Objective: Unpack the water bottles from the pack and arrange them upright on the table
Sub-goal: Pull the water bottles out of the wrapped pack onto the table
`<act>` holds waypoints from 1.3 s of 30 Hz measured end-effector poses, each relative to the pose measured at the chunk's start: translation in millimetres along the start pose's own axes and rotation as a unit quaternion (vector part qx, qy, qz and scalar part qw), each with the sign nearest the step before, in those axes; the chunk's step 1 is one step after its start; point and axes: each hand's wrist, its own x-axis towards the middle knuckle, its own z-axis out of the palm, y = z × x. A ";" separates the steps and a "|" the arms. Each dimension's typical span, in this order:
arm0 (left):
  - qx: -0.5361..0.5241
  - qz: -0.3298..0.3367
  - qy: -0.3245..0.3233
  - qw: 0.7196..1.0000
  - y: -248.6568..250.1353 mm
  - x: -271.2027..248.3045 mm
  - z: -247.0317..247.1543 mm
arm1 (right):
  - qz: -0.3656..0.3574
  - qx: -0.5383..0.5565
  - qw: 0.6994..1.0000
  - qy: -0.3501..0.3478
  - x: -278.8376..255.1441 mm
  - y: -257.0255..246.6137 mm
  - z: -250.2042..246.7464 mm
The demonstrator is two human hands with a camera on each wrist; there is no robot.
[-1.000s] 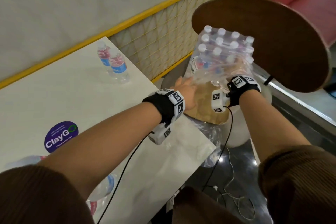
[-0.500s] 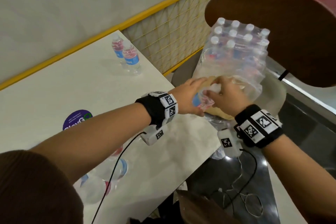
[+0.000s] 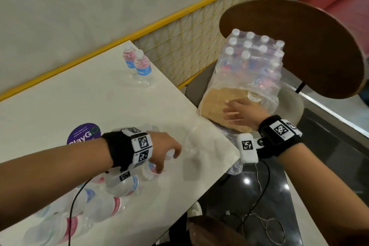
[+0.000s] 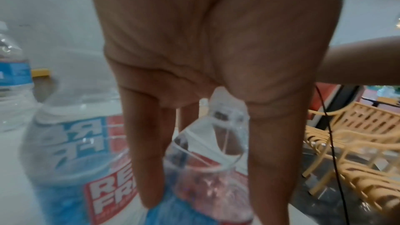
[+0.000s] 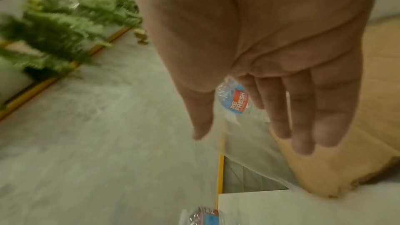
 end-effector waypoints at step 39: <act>-0.147 -0.068 0.354 0.921 35.5 143.6 -100.4 | 0.076 0.124 0.945 0.294 31.7 72.0 -27.6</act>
